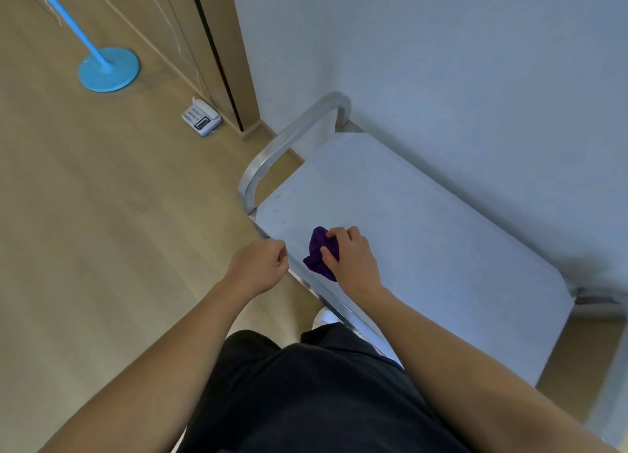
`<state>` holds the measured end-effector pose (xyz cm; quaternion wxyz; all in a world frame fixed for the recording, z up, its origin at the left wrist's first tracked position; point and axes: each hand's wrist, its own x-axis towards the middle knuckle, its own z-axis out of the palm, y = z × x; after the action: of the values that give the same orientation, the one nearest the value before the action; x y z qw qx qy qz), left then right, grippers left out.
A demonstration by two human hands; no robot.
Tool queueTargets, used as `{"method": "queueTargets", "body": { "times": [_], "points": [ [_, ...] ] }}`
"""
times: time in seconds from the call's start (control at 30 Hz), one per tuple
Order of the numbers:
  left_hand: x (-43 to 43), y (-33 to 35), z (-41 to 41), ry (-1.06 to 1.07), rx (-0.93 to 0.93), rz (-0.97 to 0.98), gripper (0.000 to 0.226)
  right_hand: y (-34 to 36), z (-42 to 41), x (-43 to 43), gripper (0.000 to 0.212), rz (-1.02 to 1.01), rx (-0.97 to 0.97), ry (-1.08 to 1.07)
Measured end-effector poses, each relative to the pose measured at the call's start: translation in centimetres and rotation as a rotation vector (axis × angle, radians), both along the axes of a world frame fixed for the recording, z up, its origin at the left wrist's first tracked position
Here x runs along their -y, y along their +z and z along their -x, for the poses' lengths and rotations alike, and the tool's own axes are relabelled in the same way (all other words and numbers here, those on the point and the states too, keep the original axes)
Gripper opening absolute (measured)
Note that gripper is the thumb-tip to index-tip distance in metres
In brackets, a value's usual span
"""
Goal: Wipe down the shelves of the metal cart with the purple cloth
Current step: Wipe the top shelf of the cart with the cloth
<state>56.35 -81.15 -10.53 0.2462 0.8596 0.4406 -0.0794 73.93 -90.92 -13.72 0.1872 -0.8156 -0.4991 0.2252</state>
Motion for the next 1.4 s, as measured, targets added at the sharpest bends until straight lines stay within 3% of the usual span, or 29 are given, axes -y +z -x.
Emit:
{"method": "queueTargets", "body": {
  "times": [0.13,0.3,0.47,0.6,0.73,0.93,1.0,1.1,1.17,1.27,1.4],
  "points": [
    [-3.2,-0.8,-0.8,-0.091,-0.048,0.025,0.017,-0.9,0.3,-2.3,0.033,0.04,0.012,-0.067],
    [-6.8,-1.9,-1.3,-0.229,-0.055,0.015,0.016,-2.9,0.9,-4.9,0.032,0.076,0.179,-0.254],
    [-10.8,-2.6,-1.3,-0.421,-0.003,-0.012,0.019,-6.8,5.1,-7.1,0.053,0.269,0.137,-0.443],
    [-13.6,-2.4,-2.0,-0.548,0.037,-0.053,0.023,-8.2,10.1,-9.9,0.053,0.175,0.203,-0.283],
    [-14.7,-2.6,-2.4,-0.616,0.02,-0.025,0.022,-8.4,7.2,-7.5,0.06,0.135,0.247,-0.224],
    [-14.9,-3.5,-3.0,-0.735,-0.003,-0.004,0.022,-8.3,6.7,-7.3,0.061,0.276,0.224,-0.738],
    [-15.1,-3.6,-3.2,-0.719,0.017,-0.002,0.02,-8.1,9.2,-10.7,0.063,0.213,0.222,-0.647],
    [-15.4,-3.5,-3.7,-0.713,0.033,-0.029,0.02,-8.2,12.3,-13.4,0.071,0.181,0.245,-0.266],
    [-15.4,-3.8,-4.0,-0.693,0.057,-0.047,0.026,-8.6,11.1,-12.9,0.069,0.132,0.25,-0.219],
    [-14.9,-5.1,-4.4,-0.673,0.051,-0.061,0.04,-9.6,7.6,-10.4,0.056,0.089,0.236,-0.4],
    [-13.9,-8.3,-3.4,-0.746,-0.165,-0.065,0.055,-9.9,4.4,-7.2,0.05,0.159,0.235,-0.766]
  ]
}}
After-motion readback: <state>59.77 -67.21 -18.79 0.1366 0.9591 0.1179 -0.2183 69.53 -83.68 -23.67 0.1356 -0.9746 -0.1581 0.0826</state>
